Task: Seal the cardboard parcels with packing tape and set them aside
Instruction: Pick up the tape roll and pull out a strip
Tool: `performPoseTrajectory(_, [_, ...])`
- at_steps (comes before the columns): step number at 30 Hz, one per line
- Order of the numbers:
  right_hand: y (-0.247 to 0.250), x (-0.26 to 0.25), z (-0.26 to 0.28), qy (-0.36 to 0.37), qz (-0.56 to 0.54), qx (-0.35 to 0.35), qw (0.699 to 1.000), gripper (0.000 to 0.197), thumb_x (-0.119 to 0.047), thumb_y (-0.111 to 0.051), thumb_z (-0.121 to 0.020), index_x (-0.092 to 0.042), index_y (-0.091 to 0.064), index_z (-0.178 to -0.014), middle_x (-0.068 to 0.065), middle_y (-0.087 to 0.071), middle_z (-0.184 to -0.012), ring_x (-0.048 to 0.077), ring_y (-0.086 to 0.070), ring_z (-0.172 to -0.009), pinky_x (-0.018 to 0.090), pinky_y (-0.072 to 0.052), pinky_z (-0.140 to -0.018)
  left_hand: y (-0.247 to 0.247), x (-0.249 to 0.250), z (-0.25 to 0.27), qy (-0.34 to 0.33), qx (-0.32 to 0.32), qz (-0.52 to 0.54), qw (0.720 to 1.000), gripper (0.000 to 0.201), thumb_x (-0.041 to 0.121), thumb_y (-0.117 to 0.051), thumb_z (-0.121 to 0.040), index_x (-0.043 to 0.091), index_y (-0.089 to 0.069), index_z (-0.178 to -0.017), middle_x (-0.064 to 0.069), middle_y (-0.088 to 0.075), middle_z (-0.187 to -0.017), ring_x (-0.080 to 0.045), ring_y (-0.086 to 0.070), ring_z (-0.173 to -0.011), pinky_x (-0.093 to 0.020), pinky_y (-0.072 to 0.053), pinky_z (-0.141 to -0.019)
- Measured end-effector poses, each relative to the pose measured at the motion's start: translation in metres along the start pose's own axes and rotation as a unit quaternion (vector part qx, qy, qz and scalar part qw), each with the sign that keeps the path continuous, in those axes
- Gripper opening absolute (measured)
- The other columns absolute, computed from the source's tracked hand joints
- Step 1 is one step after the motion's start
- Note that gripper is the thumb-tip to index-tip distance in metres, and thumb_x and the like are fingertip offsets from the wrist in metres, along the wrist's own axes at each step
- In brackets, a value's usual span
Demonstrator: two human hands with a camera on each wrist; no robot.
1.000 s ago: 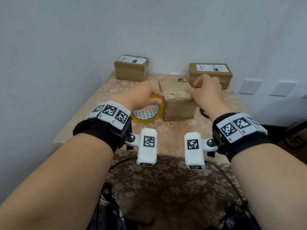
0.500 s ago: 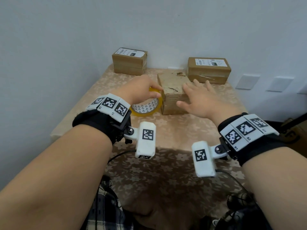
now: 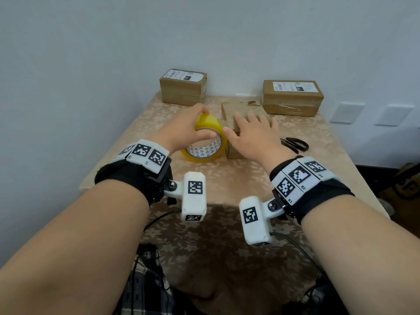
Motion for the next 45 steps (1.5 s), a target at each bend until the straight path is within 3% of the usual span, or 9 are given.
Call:
performPoseTrajectory(6, [-0.002,0.005,-0.002,0.015,-0.005,-0.011,1.0,0.06,-0.066,-0.019,-0.094,-0.043,-0.014,-0.15,-0.005,-0.011,-0.161,0.03,-0.006,-0.147,0.062,-0.005,-0.113,0.002,0.0,0.005,-0.07,0.018,0.024,0.997,0.049,0.031,-0.066,-0.087,0.021,-0.051,-0.133,-0.002,-0.053,-0.135,-0.017,-0.045,-0.126,-0.025,-0.031,-0.104])
performPoseTrajectory(8, [-0.001,0.007,-0.001,0.025,0.001,-0.013,1.0,0.059,-0.064,-0.019,-0.095,-0.043,-0.013,-0.15,-0.007,-0.011,-0.161,0.03,-0.007,-0.147,0.062,-0.01,-0.113,0.002,0.003,0.004,-0.079,0.02,-0.007,0.997,0.044,0.036,-0.063,-0.088,0.025,-0.055,-0.13,-0.007,-0.057,-0.123,-0.021,-0.049,-0.116,-0.031,-0.036,-0.099])
performPoseTrajectory(12, [0.0,0.012,0.001,0.048,0.013,-0.005,0.999,0.057,-0.06,-0.019,-0.096,-0.043,-0.012,-0.15,-0.009,-0.013,-0.16,0.026,-0.008,-0.147,0.062,-0.012,-0.113,0.009,0.015,0.004,-0.07,0.007,-0.07,0.995,0.04,0.041,-0.057,-0.09,0.028,-0.057,-0.129,-0.002,-0.049,-0.1,-0.015,-0.046,-0.095,-0.026,-0.033,-0.081])
performPoseTrajectory(17, [0.0,0.019,0.001,0.072,0.007,-0.009,0.997,0.056,-0.058,-0.02,-0.096,-0.041,-0.016,-0.15,-0.01,-0.018,-0.159,0.022,-0.012,-0.146,0.065,-0.011,-0.111,0.004,0.015,0.006,-0.072,-0.083,-0.142,0.984,0.037,0.039,-0.059,-0.09,0.026,-0.059,-0.125,-0.003,-0.06,-0.117,-0.021,-0.052,-0.107,-0.029,-0.038,-0.082])
performPoseTrajectory(22, [0.003,0.019,-0.001,0.033,-0.061,0.002,0.998,0.055,-0.058,-0.016,-0.096,-0.042,-0.025,-0.148,-0.011,-0.019,-0.159,0.019,-0.008,-0.147,0.065,0.0,-0.112,0.0,0.015,0.005,-0.076,-0.077,-0.14,0.984,0.035,0.038,-0.061,-0.09,0.027,-0.06,-0.123,-0.003,-0.062,-0.119,-0.021,-0.054,-0.108,-0.03,-0.04,-0.084])
performPoseTrajectory(26, [-0.002,0.004,-0.012,0.003,-0.078,0.029,0.996,0.075,-0.072,-0.005,-0.083,-0.036,-0.041,-0.139,0.001,-0.037,-0.151,0.027,-0.021,-0.144,0.068,-0.009,-0.11,-0.001,0.013,0.001,-0.065,-0.083,-0.152,0.983,0.036,0.04,-0.06,-0.089,0.029,-0.059,-0.124,-0.003,-0.061,-0.12,-0.022,-0.053,-0.11,-0.029,-0.04,-0.085])
performPoseTrajectory(30, [-0.009,-0.001,-0.01,-0.056,-0.014,0.023,0.998,0.058,-0.05,-0.026,-0.095,-0.032,-0.024,-0.15,0.002,-0.02,-0.158,0.032,-0.011,-0.145,0.076,0.0,-0.104,-0.006,0.015,-0.002,-0.072,-0.086,-0.163,0.98,0.041,0.042,-0.06,-0.088,0.03,-0.056,-0.127,-0.002,-0.058,-0.121,-0.021,-0.052,-0.11,-0.036,-0.043,-0.093])
performPoseTrajectory(35, [-0.009,-0.002,-0.008,-0.061,0.003,0.018,0.998,0.059,-0.049,-0.031,-0.097,-0.031,-0.018,-0.151,0.003,-0.014,-0.16,0.033,-0.007,-0.146,0.076,-0.002,-0.104,-0.007,0.01,-0.002,-0.069,-0.034,-0.123,0.989,0.046,0.048,-0.061,-0.085,0.026,-0.053,-0.126,0.001,-0.044,-0.105,-0.023,-0.051,-0.104,-0.035,-0.041,-0.088])
performPoseTrajectory(45, [-0.01,-0.001,-0.006,-0.044,0.006,0.021,0.999,0.064,-0.049,-0.022,-0.098,-0.02,-0.01,-0.154,0.003,-0.008,-0.161,0.031,-0.006,-0.147,0.076,-0.002,-0.104,-0.004,0.005,0.004,-0.071,-0.002,-0.086,0.994,0.049,0.046,-0.061,-0.087,0.021,-0.058,-0.128,-0.008,-0.059,-0.122,-0.024,-0.052,-0.114,-0.039,-0.041,-0.096])
Point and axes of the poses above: each hand's wrist, its own z-axis away from the middle knuckle, its own y-axis out of the back of the hand, x = y × z, the point moved 5 cm from there along -z, towards the middle knuckle
